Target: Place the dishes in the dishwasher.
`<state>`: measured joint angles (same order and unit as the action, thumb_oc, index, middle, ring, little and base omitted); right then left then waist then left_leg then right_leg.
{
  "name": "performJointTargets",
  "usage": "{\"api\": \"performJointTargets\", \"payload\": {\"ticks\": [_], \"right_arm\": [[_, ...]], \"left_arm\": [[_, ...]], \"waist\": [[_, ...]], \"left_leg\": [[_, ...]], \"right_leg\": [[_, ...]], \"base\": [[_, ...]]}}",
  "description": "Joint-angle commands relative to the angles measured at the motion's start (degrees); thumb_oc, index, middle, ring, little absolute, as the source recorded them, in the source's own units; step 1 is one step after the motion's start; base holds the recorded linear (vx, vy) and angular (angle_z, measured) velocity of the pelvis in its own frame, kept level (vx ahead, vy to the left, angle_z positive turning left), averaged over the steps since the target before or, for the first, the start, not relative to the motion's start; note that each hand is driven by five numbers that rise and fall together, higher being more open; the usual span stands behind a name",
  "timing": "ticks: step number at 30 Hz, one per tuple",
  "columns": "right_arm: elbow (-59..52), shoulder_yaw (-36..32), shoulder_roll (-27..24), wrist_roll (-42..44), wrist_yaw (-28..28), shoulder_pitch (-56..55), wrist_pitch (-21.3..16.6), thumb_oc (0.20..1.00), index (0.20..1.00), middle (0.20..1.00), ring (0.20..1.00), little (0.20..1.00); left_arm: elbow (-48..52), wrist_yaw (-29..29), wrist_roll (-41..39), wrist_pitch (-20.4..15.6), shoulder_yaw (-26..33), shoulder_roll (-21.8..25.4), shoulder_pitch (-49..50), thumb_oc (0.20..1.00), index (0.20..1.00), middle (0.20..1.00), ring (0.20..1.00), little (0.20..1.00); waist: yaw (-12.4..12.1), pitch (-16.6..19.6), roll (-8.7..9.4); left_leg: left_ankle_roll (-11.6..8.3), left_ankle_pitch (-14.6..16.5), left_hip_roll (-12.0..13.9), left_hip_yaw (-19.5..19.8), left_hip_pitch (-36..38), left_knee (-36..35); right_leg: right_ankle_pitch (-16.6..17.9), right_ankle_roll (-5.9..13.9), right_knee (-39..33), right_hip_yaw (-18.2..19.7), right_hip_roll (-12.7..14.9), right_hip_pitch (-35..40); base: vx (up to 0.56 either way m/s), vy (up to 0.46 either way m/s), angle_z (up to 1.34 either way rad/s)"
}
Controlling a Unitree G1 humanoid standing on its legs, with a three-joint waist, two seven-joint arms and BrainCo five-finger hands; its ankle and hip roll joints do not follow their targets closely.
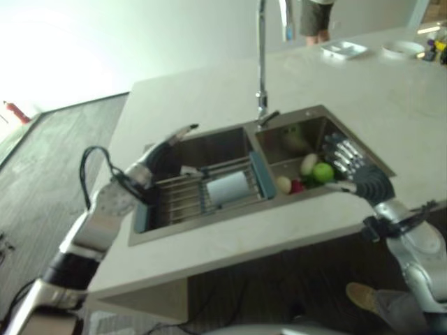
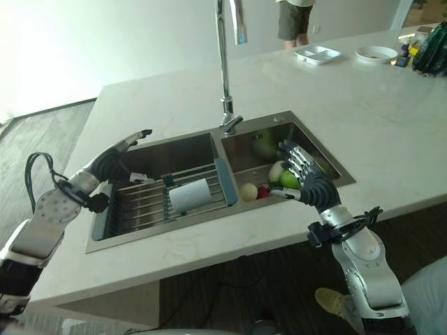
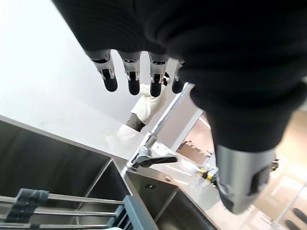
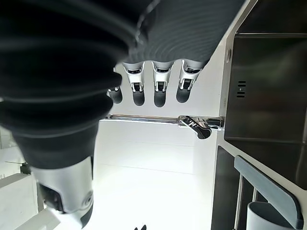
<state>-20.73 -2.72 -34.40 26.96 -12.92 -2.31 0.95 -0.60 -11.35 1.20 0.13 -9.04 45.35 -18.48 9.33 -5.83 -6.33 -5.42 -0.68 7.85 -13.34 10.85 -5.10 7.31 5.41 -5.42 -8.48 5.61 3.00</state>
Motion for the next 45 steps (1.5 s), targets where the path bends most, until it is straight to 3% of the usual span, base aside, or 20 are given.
{"api": "performJointTargets", "payload": {"ticks": [1, 4, 11, 31, 45], "right_arm": [[-2.0, -1.2, -0.5, 0.8, -1.4, 4.2, -0.8, 1.0, 1.0, 1.0, 1.0, 1.0], [-1.3, -1.3, -1.7, 1.5, -2.9, 5.5, -0.4, 1.0, 1.0, 1.0, 1.0, 1.0], [0.0, -2.4, -2.9, 2.1, -6.6, 5.7, 0.1, 1.0, 1.0, 1.0, 1.0, 1.0], [0.0, -3.6, -2.1, 1.7, -9.1, 5.1, 0.2, 1.0, 1.0, 1.0, 1.0, 1.0], [-1.7, -4.5, -1.6, 1.9, -9.6, 4.1, 1.3, 1.0, 1.0, 1.0, 1.0, 1.0]], "left_arm": [[-0.5, -0.8, 1.4, 5.2, -0.9, 1.8, -2.8, 1.0, 1.0, 1.0, 1.0, 1.0], [-9.1, -1.2, 1.1, 7.7, -5.1, 1.4, -7.7, 1.0, 1.0, 1.0, 1.0, 1.0], [-22.9, -2.2, 2.8, 7.7, -8.9, -0.9, -13.0, 1.0, 1.0, 1.0, 1.0, 1.0], [-33.7, -4.1, 11.1, 8.7, -10.4, -5.3, -11.5, 1.0, 1.0, 1.0, 1.0, 1.0], [-40.1, -1.3, 17.8, 7.8, -9.6, -8.6, -9.2, 1.0, 1.0, 1.0, 1.0, 1.0]], "waist": [[1.4, 1.2, 3.37], [2.9, 1.5, 3.08], [5.5, 2.4, 2.79], [7.0, 3.2, 3.47], [7.7, 3.6, 3.99]], "left_leg": [[0.49, 1.5, 0.3, 0.6, 0.1, 0.1], [0.55, 1.6, 0.2, -0.5, 0.5, 0.1], [0.76, 2.0, 0.1, -3.1, 1.1, 0.1], [1.6, 2.8, -0.5, -5.7, 2.0, 0.1], [1.91, 3.0, -0.7, -6.4, 2.2, 0.1]], "right_leg": [[-3.9, 4.97, 0.4, 3.1, 3.9, 4.1], [-4.0, 4.95, 0.4, 4.4, 3.5, 4.0], [-4.1, 5.1, 0.4, 6.4, 3.0, 3.5], [-3.8, 5.32, 0.4, 8.5, 2.3, 3.2], [-3.8, 5.3, 0.4, 9.2, 2.1, 3.1]], "base": [[0.0, 0.075, -0.17], [0.01, 0.051, -0.18], [0.01, 0.033, -0.19], [0.0, -0.003, -0.06], [0.01, -0.003, -0.04]]}}
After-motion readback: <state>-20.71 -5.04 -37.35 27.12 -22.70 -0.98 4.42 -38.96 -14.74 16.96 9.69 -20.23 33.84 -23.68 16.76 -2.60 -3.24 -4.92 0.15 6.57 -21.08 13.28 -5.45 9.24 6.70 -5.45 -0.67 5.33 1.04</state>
